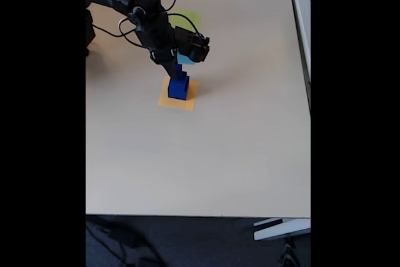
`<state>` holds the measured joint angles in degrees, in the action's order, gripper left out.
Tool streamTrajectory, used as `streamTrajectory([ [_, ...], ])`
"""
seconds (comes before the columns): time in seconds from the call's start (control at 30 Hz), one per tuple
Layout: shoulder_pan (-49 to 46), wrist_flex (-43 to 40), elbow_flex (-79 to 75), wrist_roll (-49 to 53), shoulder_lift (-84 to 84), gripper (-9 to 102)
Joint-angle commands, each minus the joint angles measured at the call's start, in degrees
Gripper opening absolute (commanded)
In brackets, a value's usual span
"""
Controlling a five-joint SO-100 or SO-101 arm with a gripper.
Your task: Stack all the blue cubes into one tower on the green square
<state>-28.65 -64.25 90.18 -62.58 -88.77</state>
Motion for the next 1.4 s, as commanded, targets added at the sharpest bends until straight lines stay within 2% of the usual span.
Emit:
streamTrajectory([
  [0.0,0.7,0.9,-1.8,-0.8,-4.0,0],
  [0.33,2.6,0.4,-13.5,-0.6,-3.1,0],
  [0.57,8.1,-2.0,-20.0,-8.2,-4.9,0],
  [1.0,27.9,-3.3,-13.4,-28.7,-5.9,0],
  [1.37,39.5,-4.7,-8.9,-37.2,-0.2,0],
])
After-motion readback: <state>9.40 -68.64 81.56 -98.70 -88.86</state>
